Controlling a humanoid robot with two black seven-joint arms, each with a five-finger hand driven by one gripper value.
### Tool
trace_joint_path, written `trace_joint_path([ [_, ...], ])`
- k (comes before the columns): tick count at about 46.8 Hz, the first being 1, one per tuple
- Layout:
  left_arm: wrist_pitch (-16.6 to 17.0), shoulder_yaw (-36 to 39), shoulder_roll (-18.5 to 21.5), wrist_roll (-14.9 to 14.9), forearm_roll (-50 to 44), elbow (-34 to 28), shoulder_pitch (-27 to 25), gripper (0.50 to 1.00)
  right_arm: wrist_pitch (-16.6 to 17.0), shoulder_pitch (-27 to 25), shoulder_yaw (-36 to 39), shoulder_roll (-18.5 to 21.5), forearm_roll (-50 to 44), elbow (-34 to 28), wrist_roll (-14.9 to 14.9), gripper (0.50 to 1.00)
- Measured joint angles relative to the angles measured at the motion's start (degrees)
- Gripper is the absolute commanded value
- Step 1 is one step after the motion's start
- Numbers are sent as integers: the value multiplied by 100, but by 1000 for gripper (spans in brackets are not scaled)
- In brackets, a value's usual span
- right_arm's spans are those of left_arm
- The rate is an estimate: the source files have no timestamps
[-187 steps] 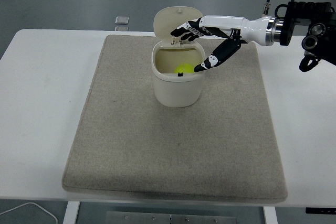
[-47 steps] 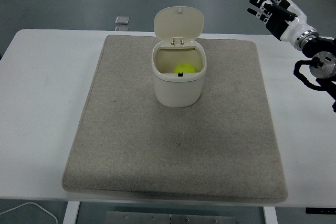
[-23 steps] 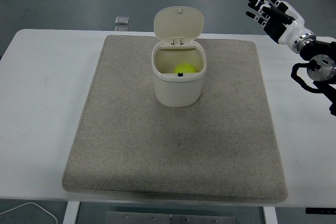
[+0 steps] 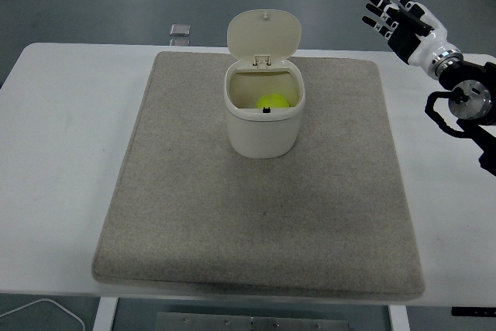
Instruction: Pick up the tennis ball and place it in the box.
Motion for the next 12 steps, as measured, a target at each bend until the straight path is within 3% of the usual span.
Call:
trace_joint_path([
  [12, 0, -6, 0, 0, 0, -2, -1, 996, 12, -44, 1, 148, -24, 7, 45, 911],
])
